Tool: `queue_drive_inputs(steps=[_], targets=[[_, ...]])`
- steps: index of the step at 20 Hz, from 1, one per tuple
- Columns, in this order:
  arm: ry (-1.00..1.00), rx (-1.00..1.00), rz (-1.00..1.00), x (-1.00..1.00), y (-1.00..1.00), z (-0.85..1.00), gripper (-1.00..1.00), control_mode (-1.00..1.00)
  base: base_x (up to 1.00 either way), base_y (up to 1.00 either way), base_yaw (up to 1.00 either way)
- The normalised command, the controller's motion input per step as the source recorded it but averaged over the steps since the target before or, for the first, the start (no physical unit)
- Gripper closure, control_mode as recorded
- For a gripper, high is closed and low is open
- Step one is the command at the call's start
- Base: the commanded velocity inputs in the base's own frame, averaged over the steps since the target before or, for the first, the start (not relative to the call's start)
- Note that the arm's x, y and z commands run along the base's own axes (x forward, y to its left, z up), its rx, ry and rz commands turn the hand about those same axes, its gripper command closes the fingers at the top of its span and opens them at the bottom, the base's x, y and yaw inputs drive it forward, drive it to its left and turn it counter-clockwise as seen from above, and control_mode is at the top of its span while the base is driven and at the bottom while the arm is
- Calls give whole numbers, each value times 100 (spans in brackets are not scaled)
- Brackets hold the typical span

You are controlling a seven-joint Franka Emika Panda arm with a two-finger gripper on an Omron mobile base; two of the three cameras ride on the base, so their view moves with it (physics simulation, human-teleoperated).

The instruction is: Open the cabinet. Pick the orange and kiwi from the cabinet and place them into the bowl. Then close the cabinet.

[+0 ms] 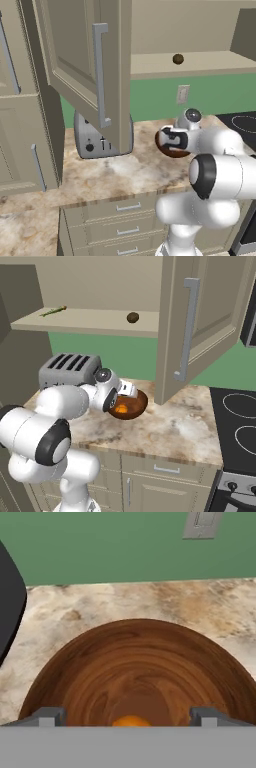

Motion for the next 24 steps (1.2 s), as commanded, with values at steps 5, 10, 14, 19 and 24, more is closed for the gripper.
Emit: queue_drive_inputs(steps=[5,10,14,19,24], targets=[[-8,0,0,-4,0,64,-100,-100,0,0,0],[-12,0,-1,-41,0,69,-100,-100,0,0,0],[-16,0,-4,-60,-3,77,-100,-100,0,0,0],[-15,0,-7,-51,-1,86,-100,-100,0,0,0],[-11,0,-13,-40,-2,94,-100,-100,0,0,0]])
